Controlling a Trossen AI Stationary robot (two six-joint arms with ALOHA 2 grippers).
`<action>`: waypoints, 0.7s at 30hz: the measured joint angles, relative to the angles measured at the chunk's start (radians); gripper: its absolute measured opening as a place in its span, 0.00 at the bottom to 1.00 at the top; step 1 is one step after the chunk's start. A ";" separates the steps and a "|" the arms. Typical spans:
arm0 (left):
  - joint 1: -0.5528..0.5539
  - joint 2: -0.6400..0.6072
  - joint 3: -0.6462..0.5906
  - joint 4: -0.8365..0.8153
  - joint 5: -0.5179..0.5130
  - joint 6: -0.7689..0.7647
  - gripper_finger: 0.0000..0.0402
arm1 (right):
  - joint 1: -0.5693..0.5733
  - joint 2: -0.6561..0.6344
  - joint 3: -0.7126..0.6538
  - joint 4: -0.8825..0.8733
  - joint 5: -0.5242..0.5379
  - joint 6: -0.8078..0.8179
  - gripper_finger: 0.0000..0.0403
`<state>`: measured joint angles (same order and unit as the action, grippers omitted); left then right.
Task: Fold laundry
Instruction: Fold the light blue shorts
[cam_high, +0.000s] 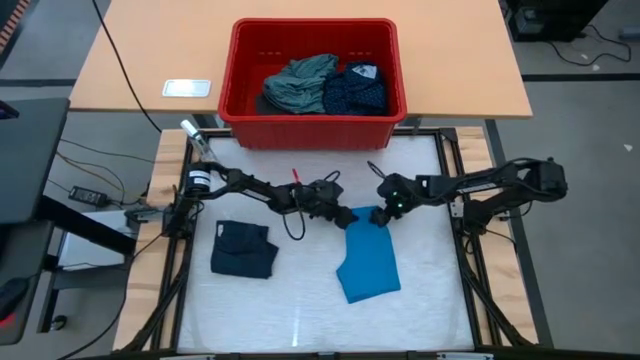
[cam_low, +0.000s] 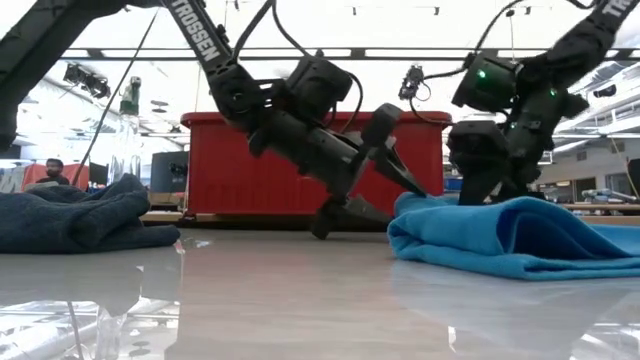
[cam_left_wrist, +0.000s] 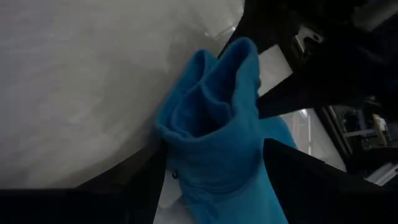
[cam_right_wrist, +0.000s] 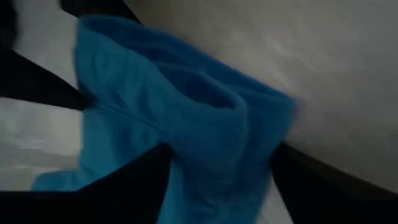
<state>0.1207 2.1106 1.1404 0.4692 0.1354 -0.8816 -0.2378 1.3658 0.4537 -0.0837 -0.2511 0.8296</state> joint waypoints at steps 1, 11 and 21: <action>0.000 0.002 0.001 -0.004 0.003 0.016 0.66 | -0.005 0.016 -0.015 0.054 -0.017 0.008 0.66; -0.011 0.013 0.009 -0.052 0.011 0.130 0.24 | -0.044 0.089 -0.044 0.226 -0.124 -0.044 0.14; 0.043 0.027 0.109 -0.069 0.091 0.202 0.09 | -0.045 -0.005 -0.033 0.176 -0.074 -0.036 0.05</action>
<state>0.1637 2.1376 1.2498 0.4006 0.2265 -0.6791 -0.2829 1.3603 0.4206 0.0923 -0.3255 0.7935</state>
